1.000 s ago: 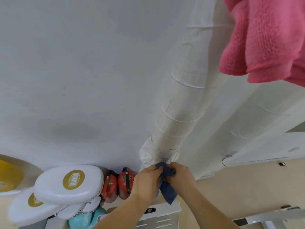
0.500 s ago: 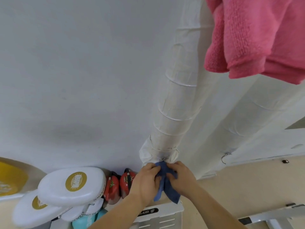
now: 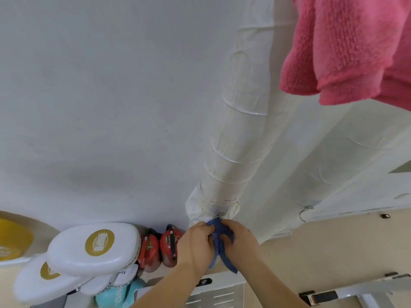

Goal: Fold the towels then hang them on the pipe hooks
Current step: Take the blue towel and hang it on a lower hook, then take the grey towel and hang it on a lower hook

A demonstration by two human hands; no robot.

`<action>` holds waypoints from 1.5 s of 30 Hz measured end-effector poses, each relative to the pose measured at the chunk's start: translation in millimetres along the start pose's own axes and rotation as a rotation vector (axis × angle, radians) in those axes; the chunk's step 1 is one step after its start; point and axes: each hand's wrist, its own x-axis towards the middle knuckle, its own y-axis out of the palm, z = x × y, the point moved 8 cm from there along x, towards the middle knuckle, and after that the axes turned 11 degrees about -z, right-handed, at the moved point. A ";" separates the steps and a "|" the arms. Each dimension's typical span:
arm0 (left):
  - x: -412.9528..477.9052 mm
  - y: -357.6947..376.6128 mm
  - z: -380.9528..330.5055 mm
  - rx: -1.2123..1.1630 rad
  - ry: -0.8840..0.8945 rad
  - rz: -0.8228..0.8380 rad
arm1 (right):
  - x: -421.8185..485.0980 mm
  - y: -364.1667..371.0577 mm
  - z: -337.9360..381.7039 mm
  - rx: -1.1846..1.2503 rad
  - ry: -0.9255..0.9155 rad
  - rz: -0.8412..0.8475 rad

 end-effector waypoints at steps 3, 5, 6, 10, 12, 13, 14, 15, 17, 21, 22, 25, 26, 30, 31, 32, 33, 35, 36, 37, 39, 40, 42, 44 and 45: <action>0.6 2.7 -7.6 0.181 0.090 -0.044 | -1.0 0.2 2.1 -0.006 0.002 0.008; -1.6 0.9 -10.0 0.155 0.075 -0.025 | -1.4 -2.8 4.8 -0.040 0.000 0.022; -3.2 -1.5 -7.5 0.073 0.025 0.015 | -1.5 -5.1 6.7 -0.061 -0.006 0.029; -3.3 -6.0 4.7 -0.044 0.039 0.124 | -3.7 -9.9 11.4 -0.083 -0.028 0.082; -3.2 -10.2 6.3 -0.015 0.069 0.128 | -5.1 -12.2 14.4 -0.082 -0.043 0.109; -6.0 -13.0 1.0 0.002 0.112 0.120 | -6.5 -13.0 16.5 -0.092 -0.049 0.126; -7.8 -21.9 -3.7 0.016 0.127 0.091 | -7.9 -13.7 18.5 -0.098 -0.048 0.143; -8.6 -28.4 -6.6 0.012 0.134 0.038 | -8.9 -13.9 19.4 -0.103 -0.051 0.149; -9.3 -32.7 -10.0 -0.022 0.143 0.002 | -8.8 -14.3 21.5 -0.122 -0.067 0.136; -8.6 -31.9 -5.1 0.013 0.182 0.052 | -6.5 -15.0 18.6 -0.148 -0.043 0.105; -9.8 -34.2 -4.5 0.047 0.186 0.061 | -5.7 -15.7 17.5 -0.157 -0.043 0.098; -13.2 -38.5 -3.4 0.020 0.193 0.052 | -2.9 -12.4 11.4 -0.166 -0.052 0.096; -13.8 -37.8 -2.1 -0.003 0.182 0.060 | -1.6 -11.0 9.4 -0.164 -0.046 0.094; -14.4 -39.0 -0.4 -0.021 0.223 0.009 | -5.3 -20.6 14.3 -0.144 -0.047 0.044; -15.4 -38.8 -1.0 -0.059 0.225 -0.002 | -9.2 -25.8 18.1 -0.137 -0.055 0.027; -17.0 -38.1 -2.1 -0.099 0.233 -0.001 | -11.1 -28.5 18.1 -0.127 -0.041 0.018; -19.9 -36.4 -2.2 -0.114 0.226 0.018 | -11.0 -28.2 15.2 -0.128 -0.035 0.007; -29.4 -31.5 1.5 -0.095 0.196 0.078 | -9.0 -23.6 6.2 -0.162 -0.051 -0.005; -35.5 -29.6 3.8 -0.107 0.193 0.095 | -9.3 -20.8 -1.3 -0.162 -0.038 -0.002; -42.1 -29.0 5.2 -0.131 0.191 0.103 | -14.1 -23.5 -3.8 -0.131 -0.001 0.004; -55.0 -26.6 8.7 -0.175 0.173 0.136 | -34.2 -46.0 4.0 -0.031 0.054 -0.049; -59.5 -24.5 8.8 -0.188 0.170 0.154 | -47.3 -59.7 9.1 0.009 0.055 -0.112; -65.9 -20.4 7.1 -0.182 0.190 0.199 | -78.6 -78.3 9.2 0.081 0.131 -0.199; -75.7 -16.2 1.3 -0.170 0.239 0.278 | -113.0 -81.0 0.4 0.130 0.242 -0.232; -82.2 -13.5 -1.2 -0.166 0.266 0.322 | -129.2 -79.5 -5.1 0.161 0.299 -0.262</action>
